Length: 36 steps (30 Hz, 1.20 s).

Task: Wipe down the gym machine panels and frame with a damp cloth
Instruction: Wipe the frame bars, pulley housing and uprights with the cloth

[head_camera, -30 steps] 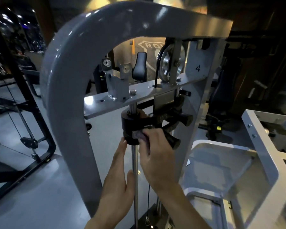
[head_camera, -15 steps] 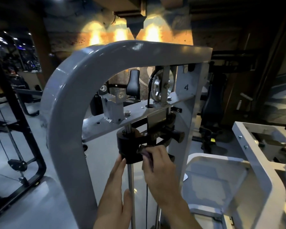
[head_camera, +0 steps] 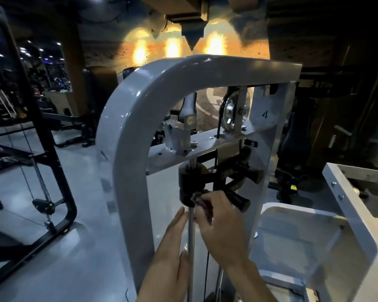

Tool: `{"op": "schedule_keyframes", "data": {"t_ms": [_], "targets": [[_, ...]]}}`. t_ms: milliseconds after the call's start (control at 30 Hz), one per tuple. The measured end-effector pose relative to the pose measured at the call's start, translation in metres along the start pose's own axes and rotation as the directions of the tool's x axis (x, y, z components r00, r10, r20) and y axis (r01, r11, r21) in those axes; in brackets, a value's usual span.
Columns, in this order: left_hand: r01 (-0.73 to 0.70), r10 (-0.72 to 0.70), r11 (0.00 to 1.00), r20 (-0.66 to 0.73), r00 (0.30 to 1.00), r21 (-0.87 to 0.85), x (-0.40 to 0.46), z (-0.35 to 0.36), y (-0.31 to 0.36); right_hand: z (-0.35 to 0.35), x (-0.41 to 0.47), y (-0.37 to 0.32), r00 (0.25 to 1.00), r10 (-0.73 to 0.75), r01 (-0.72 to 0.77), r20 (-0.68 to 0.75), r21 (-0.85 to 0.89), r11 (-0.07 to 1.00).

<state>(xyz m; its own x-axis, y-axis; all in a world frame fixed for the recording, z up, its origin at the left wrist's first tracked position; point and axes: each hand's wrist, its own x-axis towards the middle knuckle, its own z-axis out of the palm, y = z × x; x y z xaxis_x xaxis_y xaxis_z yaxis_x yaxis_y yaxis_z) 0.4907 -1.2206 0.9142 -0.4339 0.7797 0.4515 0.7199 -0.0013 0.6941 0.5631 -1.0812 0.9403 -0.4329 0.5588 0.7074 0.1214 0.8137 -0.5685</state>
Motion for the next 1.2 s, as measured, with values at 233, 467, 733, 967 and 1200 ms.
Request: {"op": "schedule_keyframes", "data": {"t_ms": [233,467,733,967,1200], "targets": [[0.023,-0.022,0.999,0.031,0.999,-0.023,-0.027,-0.022,-0.008,-0.017,0.01,-0.06,0.99,0.002,0.032,-0.138,0.243,0.97],[-0.016,0.018,1.0,0.106,0.994,-0.017,-0.044,-0.057,-0.029,0.011,-0.003,-0.132,0.986,-0.095,0.138,-0.135,0.36,0.923],[-0.052,0.055,0.998,0.091,0.994,-0.041,-0.083,-0.135,-0.099,0.093,-0.066,-0.191,0.979,0.085,-0.007,-0.185,0.388,0.922],[0.051,-0.049,0.992,0.02,0.999,-0.118,-0.101,-0.24,-0.174,0.198,-0.103,-0.239,0.908,0.396,-0.41,0.14,0.501,0.762],[0.217,-0.233,0.962,-0.083,0.969,-0.163,-0.111,-0.31,-0.234,0.279,-0.101,-0.259,0.799,0.514,-0.58,0.311,0.623,0.525]]}}
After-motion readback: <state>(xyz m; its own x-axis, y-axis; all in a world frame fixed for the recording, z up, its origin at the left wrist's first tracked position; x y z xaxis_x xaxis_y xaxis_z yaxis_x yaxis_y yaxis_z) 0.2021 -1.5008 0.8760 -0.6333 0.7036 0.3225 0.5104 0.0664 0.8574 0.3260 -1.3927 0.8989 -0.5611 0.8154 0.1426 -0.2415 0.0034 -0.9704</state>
